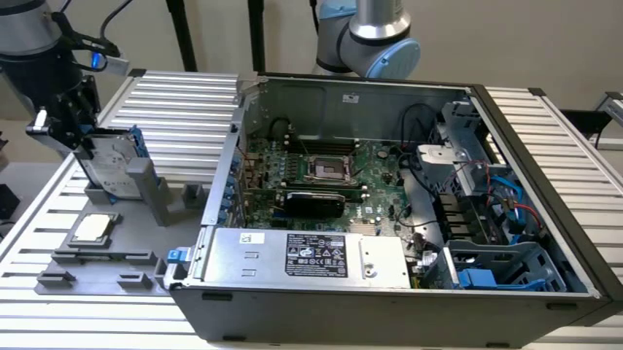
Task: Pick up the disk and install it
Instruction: 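Pick up the disk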
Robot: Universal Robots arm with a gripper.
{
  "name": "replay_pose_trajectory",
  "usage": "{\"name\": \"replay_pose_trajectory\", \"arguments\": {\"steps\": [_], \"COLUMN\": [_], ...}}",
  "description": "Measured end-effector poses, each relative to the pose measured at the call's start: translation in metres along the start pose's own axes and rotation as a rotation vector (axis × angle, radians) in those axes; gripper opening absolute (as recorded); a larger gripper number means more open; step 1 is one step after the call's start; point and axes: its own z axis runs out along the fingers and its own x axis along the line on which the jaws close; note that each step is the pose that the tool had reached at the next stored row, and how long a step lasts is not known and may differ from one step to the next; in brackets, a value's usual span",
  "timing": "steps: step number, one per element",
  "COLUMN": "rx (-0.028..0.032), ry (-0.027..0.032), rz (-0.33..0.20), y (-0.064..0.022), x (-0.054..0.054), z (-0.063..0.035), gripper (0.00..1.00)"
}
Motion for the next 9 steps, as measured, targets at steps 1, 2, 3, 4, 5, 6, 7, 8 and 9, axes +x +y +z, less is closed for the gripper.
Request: {"name": "replay_pose_trajectory", "arguments": {"steps": [1, 2, 3, 4, 5, 6, 7, 8, 9], "rx": [0.0, -0.0001, -0.0001, -0.0002, -0.0002, 0.0, 0.0, 0.0001, 0.0], "ry": [0.0, 0.0, 0.0001, 0.0002, 0.0001, 0.0, 0.0, 0.0001, 0.0001], "rz": [0.0, 0.0, -0.001, -0.001, -0.001, -0.001, -0.001, -0.001, -0.001], "y": [0.0, 0.0, 0.0, 0.0, 0.0, 0.0, 0.0, 0.0, -0.0001], "x": [0.0, 0.0, 0.0, 0.0, 0.0, 0.0001, 0.0001, 0.0002, 0.0005], "z": [0.0, 0.0, 0.0, 0.0, 0.0001, 0.0002, 0.0003, 0.0003, 0.0004], "gripper": [0.44, 0.44, 0.42, 0.42, 0.42, 0.35, 0.35, 0.35, 0.35]}}
